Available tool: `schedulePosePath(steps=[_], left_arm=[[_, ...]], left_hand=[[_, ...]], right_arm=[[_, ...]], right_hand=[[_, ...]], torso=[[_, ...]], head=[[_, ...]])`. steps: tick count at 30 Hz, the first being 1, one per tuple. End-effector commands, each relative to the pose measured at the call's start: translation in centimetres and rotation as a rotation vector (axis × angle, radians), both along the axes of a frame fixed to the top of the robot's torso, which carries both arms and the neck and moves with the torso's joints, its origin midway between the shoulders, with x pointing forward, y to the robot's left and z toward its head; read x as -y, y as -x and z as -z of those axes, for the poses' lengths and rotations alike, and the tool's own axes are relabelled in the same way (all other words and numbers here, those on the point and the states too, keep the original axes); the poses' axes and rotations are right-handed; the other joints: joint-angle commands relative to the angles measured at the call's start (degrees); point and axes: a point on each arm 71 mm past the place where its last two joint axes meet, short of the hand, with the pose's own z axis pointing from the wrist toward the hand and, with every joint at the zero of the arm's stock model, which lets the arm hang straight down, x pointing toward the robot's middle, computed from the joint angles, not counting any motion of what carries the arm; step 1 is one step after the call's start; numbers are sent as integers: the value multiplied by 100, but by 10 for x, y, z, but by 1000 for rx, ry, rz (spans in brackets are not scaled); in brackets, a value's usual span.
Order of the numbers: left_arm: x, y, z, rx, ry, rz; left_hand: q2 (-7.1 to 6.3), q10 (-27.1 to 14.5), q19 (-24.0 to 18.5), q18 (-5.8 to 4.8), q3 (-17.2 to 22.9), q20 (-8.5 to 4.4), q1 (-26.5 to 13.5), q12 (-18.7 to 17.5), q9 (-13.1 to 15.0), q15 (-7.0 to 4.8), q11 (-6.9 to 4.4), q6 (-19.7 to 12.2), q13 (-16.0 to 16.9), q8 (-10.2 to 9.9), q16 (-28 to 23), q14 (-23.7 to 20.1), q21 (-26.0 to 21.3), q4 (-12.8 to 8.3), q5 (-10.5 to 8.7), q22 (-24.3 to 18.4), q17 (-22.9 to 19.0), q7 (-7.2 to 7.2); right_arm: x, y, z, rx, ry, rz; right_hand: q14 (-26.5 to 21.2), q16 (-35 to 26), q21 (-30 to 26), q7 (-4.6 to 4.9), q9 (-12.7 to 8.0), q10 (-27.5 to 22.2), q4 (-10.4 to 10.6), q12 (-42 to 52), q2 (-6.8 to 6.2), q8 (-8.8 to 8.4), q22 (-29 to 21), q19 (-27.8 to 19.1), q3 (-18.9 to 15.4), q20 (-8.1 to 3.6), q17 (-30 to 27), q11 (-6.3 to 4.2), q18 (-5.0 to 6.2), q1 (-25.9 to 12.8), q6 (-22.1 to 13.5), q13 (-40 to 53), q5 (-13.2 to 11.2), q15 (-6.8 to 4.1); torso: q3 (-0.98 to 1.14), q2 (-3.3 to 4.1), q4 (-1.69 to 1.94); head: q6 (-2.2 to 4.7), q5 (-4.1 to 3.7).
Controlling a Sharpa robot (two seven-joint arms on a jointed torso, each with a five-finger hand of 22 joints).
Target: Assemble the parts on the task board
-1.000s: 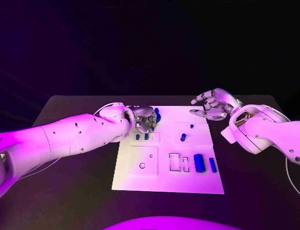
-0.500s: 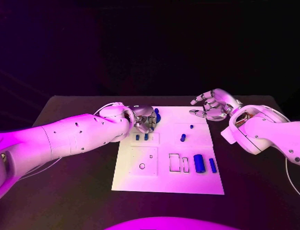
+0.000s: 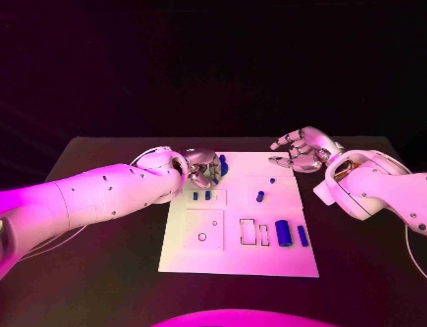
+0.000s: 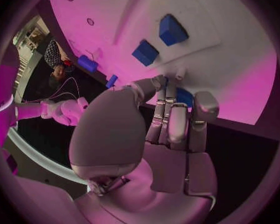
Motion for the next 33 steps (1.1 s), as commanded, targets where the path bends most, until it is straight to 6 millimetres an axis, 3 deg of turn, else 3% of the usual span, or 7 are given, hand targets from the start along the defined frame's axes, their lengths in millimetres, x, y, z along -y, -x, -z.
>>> schedulePosePath(steps=[1, 18, 25, 33], left_arm=[[-1, 1, -7, 22, 76, -10], [-32, 6, -14, -56, 88, -63], [-36, 5, -9, -88, 60, -68], [-37, 5, -7, -101, 45, -69]], left_hand=[[20, 45, 43, -83, -11, 1, -38, -45, 92, -1, -8, 48, 4, -35, 21, 35, 23, -30, 21, 9, 9, 6], [-17, 112, 49, -84, -82, 4, -177, -176, 123, -2, -13, 116, 7, -111, 4, 41, 21, 7, 5, 9, -41, -7], [-18, 115, 42, -82, -87, 5, -184, -188, 126, -2, -15, 120, 7, -118, -11, 25, 14, 9, 3, -2, -85, -10], [-21, 118, 35, -81, -93, 6, -191, -198, 128, -2, -16, 122, 7, -124, -13, 24, 7, 11, 0, -12, -88, -11]], right_arm=[[-1, 0, 0, 5, 3, -15], [2, 0, 0, 3, 6, -8], [1, 0, 0, 4, 6, -9], [2, 0, 0, 4, 6, -8]], right_hand=[[370, -19, 2, -8, -4, -3, -11, 9, -6, 34, 937, -15, 42, -3, 610, -8, 92, -13, 30, 219, 31, -17], [370, -19, 2, -8, -4, -3, -11, 9, -6, 34, 937, -15, 42, -3, 610, -8, 92, -13, 30, 219, 31, -17], [370, -19, 2, -8, -4, -3, -11, 9, -6, 34, 937, -15, 42, -3, 610, -8, 92, -13, 30, 219, 31, -17], [370, -19, 2, -8, -4, -3, -11, 9, -6, 34, 937, -15, 42, -3, 610, -8, 92, -13, 30, 219, 31, -17]], torso=[[-1, -6, 4], [0, -7, 21], [-8, 0, 8], [0, 2, 3]], head=[[7, -2], [18, -2], [21, 23], [14, 32]])
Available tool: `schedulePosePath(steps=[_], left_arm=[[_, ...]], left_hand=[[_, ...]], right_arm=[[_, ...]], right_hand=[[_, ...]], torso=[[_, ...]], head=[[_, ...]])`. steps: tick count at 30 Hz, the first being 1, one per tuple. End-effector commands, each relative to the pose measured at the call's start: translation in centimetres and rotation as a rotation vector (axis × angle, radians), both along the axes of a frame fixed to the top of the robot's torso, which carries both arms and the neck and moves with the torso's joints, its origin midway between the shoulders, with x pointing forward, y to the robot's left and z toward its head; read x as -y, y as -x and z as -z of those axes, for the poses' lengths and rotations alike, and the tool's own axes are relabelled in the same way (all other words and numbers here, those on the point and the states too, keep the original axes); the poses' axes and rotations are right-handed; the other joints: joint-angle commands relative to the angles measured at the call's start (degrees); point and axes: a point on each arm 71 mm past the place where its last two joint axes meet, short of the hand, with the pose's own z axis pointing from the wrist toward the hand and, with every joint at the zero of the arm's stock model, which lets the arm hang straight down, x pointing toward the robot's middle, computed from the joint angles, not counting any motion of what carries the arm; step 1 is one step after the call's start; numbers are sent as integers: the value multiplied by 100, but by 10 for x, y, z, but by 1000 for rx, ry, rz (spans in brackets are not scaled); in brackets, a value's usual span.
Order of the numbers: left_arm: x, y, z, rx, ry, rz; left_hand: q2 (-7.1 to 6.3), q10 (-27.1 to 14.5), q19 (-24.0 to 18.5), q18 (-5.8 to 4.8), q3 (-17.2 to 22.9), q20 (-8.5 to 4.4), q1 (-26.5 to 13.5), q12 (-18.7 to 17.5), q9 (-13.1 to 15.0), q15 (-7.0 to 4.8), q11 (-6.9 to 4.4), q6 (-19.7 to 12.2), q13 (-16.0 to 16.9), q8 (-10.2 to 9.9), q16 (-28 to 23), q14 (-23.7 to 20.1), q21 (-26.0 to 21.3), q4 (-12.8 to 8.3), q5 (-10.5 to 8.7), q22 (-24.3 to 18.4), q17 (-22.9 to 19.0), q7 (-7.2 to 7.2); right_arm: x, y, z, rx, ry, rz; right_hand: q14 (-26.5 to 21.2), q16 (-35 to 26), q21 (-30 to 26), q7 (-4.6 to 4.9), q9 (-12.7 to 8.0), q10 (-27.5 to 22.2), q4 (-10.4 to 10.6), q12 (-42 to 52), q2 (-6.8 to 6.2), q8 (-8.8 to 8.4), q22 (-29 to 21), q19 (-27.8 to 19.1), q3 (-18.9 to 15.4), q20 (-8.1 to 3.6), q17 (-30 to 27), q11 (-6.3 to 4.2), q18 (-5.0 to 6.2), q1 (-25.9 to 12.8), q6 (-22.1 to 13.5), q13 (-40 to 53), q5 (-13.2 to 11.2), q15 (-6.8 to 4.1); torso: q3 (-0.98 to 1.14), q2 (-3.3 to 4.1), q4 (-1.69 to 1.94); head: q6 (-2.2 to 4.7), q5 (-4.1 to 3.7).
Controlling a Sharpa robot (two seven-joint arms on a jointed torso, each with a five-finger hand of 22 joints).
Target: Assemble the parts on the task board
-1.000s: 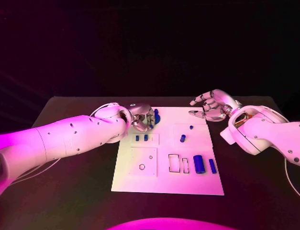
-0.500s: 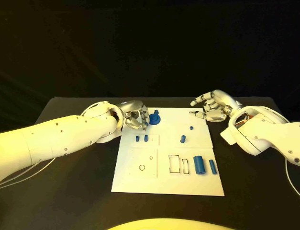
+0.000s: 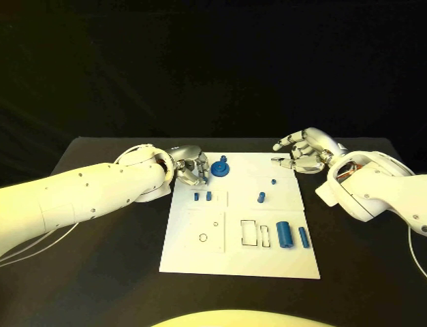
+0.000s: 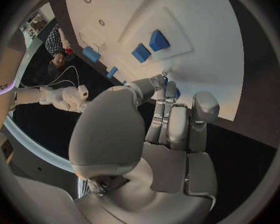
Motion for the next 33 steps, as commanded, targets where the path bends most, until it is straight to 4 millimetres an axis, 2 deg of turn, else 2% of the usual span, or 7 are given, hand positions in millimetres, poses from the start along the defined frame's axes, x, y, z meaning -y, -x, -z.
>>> schedulePosePath(steps=[1, 15, 33], left_arm=[[1, 1, 2, -31, -13, 7], [4, 0, 6, -52, -26, 17], [5, -3, 12, -75, -48, 14]], left_hand=[[4, 56, 15, -82, -29, -14, -76, -17, 127, -3, 2, 37, -5, -7, -12, 24, 7, 8, 15, -10, -8, 1], [9, 63, 20, -84, -30, -14, -73, -31, 131, -4, 0, 42, -4, -16, -19, 18, 12, 5, 15, 1, -24, -2], [7, 73, 12, -82, -45, -15, -85, -54, 138, -5, 1, 49, -2, -31, -29, 8, 3, 7, 10, -9, -49, -2]], right_arm=[[-1, 1, 0, 4, 4, -14], [-1, 1, 0, 4, 3, -14], [-1, 1, 0, 4, 3, -15]], right_hand=[[370, -19, 2, -8, -4, -3, 3, 9, -6, 34, 939, -15, 28, -3, 612, -8, 91, -13, 30, 219, 31, -17], [370, -19, 2, -8, -4, -3, 3, 9, -6, 34, 939, -15, 28, -3, 612, -8, 91, -13, 30, 219, 31, -17], [370, -19, 2, -8, -4, -3, 3, 9, -6, 34, 939, -15, 28, -3, 612, -8, 91, -13, 30, 219, 31, -17]], torso=[[5, 1, -1], [12, 0, -7], [7, -1, -6]], head=[[-7, 4], [-28, 2], [-33, -13]])
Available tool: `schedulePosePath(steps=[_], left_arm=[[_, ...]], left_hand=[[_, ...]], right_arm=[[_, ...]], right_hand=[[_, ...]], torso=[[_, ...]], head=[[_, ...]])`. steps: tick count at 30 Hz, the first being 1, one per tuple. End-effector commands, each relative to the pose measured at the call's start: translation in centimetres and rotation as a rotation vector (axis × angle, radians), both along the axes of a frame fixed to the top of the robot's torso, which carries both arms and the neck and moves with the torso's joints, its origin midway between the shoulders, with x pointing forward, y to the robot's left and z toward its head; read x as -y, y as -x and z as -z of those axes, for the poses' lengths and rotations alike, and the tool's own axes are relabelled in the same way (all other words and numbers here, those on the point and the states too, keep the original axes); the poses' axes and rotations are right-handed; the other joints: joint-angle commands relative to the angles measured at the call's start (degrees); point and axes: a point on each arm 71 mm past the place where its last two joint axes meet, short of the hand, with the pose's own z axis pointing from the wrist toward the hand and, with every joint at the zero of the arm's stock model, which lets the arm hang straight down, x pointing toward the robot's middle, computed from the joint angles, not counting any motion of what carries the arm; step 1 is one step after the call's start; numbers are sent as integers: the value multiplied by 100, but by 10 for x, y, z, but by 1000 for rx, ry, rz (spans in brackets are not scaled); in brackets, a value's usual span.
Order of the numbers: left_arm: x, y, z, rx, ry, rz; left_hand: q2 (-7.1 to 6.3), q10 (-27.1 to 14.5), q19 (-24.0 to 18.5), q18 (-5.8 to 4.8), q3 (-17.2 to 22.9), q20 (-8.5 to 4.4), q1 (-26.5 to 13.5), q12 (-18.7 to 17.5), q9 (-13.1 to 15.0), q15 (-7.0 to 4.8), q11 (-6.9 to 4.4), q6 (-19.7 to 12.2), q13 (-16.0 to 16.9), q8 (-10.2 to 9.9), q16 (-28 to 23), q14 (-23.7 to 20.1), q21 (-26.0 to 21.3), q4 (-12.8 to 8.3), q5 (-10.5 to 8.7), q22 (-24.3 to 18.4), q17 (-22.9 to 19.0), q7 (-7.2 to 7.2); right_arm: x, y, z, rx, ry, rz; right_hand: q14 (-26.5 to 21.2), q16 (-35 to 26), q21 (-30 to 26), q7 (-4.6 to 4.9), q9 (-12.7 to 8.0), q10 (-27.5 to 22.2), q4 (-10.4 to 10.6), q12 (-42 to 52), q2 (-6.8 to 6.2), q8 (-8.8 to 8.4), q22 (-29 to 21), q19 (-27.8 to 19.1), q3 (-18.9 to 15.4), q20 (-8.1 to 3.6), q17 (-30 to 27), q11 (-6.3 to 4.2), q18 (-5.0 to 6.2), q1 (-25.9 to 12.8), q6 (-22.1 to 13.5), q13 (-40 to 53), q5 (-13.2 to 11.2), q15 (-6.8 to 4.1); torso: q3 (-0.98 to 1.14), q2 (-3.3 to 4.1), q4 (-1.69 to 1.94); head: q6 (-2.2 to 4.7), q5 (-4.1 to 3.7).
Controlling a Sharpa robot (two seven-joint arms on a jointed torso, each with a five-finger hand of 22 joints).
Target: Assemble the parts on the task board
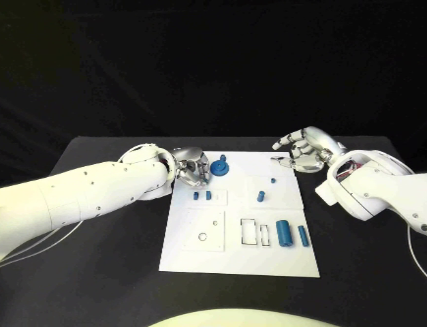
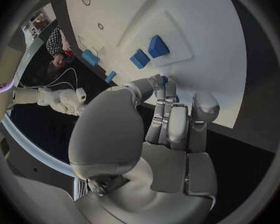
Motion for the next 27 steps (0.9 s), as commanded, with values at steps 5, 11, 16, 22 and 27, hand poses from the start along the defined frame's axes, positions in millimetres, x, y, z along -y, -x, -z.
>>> schedulePosePath(steps=[5, 11, 16, 22, 27], left_arm=[[1, 2, 7, -49, -32, 17], [1, 3, 9, -57, -44, 22], [0, 3, 8, -50, -41, 20], [-1, 3, 7, -39, -31, 16], [-1, 3, 7, -33, -20, 14]], left_hand=[[36, 41, 10, -83, -37, -14, -16, -21, -6, -6, -1, 34, 0, 28, -27, 8, 1, -3, 17, -6, -9, -7], [49, 84, 12, -84, -52, -15, -11, -40, 12, -15, -16, 79, 10, 25, -31, 3, 2, -11, 16, 2, -22, -21], [46, 91, 1, -80, -58, -17, -12, -46, 16, -17, -18, 85, 12, 22, -36, -2, -10, -14, 16, -16, -37, -24], [33, 64, -40, -71, -70, -14, -9, -149, 12, -4, 6, 15, 9, -86, -40, -16, -51, -34, 21, -69, -27, -2], [29, 86, -54, -68, -72, -1, -8, -216, -3, 13, 25, -86, 21, -221, -40, -25, -66, -46, 22, -85, -32, 23]], right_arm=[[-1, 1, 0, 4, 3, -15], [-1, 1, 0, 5, 3, -14], [-1, 1, 0, 5, 3, -13], [-1, 1, 0, 6, 3, -13], [-1, 0, 0, 6, 3, -13]], right_hand=[[370, -19, 2, -8, -4, -3, 3, 9, -6, 34, 935, -15, 28, -3, 614, -8, 92, -14, 30, 215, 31, -17], [370, -19, 2, -8, -4, -3, 3, 9, -6, 34, 935, -15, 28, -3, 614, -8, 92, -14, 30, 215, 31, -17], [370, -19, 2, -8, -4, -3, 3, 9, -6, 34, 935, -15, 28, -3, 614, -8, 92, -14, 30, 215, 31, -17], [370, -19, 2, -8, -4, -3, 3, 9, -6, 34, 935, -15, 28, -3, 614, -8, 92, -14, 30, 215, 31, -17], [370, -28, -17, -11, -10, -7, 3, -2, -30, 54, 929, -18, 76, -11, 607, -12, 94, -22, 32, 202, 54, -23]], torso=[[-4, 1, 5], [-4, -3, 3], [-3, -3, 5], [-4, -3, 5], [-5, 0, 2]], head=[[-15, -9], [-23, -5], [-23, -5], [-20, -2], [-20, 0]])
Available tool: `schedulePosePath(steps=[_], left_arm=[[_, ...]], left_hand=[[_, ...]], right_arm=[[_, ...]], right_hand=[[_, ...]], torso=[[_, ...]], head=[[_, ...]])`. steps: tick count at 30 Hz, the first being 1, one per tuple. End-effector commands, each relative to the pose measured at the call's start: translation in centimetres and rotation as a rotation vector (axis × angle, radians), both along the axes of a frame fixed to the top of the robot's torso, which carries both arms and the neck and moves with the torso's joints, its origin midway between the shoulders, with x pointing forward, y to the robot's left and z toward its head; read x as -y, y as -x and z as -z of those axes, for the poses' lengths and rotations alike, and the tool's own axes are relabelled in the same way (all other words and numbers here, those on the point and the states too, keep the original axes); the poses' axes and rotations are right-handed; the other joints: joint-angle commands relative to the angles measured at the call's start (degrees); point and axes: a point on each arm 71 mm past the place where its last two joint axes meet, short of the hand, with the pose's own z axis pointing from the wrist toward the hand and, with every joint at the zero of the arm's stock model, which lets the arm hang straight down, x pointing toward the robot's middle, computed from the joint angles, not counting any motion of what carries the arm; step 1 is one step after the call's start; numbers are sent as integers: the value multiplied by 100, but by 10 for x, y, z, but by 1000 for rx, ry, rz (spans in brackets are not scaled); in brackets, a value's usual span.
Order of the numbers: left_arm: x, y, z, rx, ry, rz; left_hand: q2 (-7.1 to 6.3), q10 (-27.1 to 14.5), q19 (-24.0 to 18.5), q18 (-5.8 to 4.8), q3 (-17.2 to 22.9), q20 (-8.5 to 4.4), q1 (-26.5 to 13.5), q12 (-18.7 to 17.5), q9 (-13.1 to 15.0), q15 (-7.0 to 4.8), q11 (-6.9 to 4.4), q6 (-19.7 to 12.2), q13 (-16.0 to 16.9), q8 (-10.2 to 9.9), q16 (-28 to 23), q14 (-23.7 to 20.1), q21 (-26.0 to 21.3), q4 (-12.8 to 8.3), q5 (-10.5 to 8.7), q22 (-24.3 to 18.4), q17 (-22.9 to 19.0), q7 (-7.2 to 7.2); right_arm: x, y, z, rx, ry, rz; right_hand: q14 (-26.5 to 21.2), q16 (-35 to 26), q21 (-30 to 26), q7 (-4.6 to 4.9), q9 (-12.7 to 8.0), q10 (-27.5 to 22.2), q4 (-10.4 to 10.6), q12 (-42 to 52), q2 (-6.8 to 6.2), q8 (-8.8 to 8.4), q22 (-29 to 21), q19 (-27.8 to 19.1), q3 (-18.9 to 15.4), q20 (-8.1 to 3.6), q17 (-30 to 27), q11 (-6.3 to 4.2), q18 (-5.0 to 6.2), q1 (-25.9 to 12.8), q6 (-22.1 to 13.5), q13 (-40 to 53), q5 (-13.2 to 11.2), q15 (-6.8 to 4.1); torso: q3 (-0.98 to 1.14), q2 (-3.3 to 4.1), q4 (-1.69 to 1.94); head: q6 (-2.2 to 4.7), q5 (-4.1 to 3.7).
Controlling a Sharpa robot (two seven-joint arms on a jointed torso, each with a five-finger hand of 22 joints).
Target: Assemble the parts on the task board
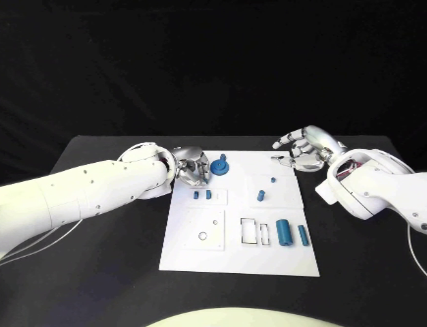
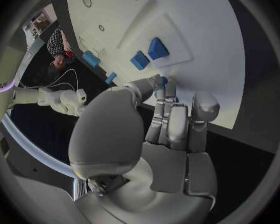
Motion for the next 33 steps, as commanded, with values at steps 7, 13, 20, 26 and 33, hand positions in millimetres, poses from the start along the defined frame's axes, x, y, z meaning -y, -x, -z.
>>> schedulePosePath(steps=[7, 13, 20, 26, 33], left_arm=[[0, 2, 6, -20, -1, 3], [0, 2, 5, -20, 6, 0], [-1, 2, 5, -23, 7, -7], [-2, 2, 5, -22, 11, -12], [-4, 2, 5, -23, 12, -18]], left_hand=[[29, 55, -63, -65, -32, 9, -8, -104, -59, 24, 46, -178, 24, -208, -15, -32, -55, -23, 36, -25, -18, 17], [1, 72, -84, -58, -35, 19, -45, -170, -83, 37, 59, -296, 46, -388, -20, -48, -78, -8, 35, -54, -46, 38], [-44, 77, -112, -49, -50, 26, -98, -223, -99, 46, 69, -390, 62, -523, -25, -64, -110, 16, 35, -96, -69, 54], [-66, 83, -117, -47, -57, 27, -115, -239, -102, 48, 69, -423, 70, -568, -30, -74, -117, 23, 36, -104, -89, 58], [-105, 97, -129, -42, -54, 20, -144, -286, -123, 39, 54, -557, 88, -711, -25, -77, -137, 38, 40, -125, -84, 70]], right_arm=[[-1, 0, 0, 6, 3, -14], [-1, 0, 0, 6, 3, -14], [-1, 0, 0, 6, 3, -12], [-1, 0, 0, 6, 3, -12], [0, 0, 0, 6, 4, -10]], right_hand=[[370, -28, -17, -11, -5, -7, 1, -2, -30, 18, 931, -18, 27, -11, 608, -12, 94, -22, 32, 203, 19, -23], [370, -28, -17, -11, -5, -7, 1, -2, -30, 18, 931, -18, 27, -11, 608, -12, 94, -22, 32, 203, 19, -23], [369, -33, -16, -11, -8, -9, 2, -6, -36, 20, 932, -16, 36, -12, 599, -13, 93, -25, 27, 199, 20, -24], [369, -33, -16, -11, -8, -9, 2, -6, -36, 20, 932, -16, 36, -12, 599, -13, 93, -25, 27, 199, 20, -24], [369, -33, -16, -11, -8, -9, 2, -6, -36, 20, 932, -16, 36, -12, 599, -13, 93, -25, 27, 199, 20, -24]], torso=[[3, 2, -2], [4, 1, -3], [5, -1, -5], [3, 1, -4], [2, 1, -2]], head=[[-4, 7], [1, 9], [-5, 12], [-3, 11], [2, 5]])
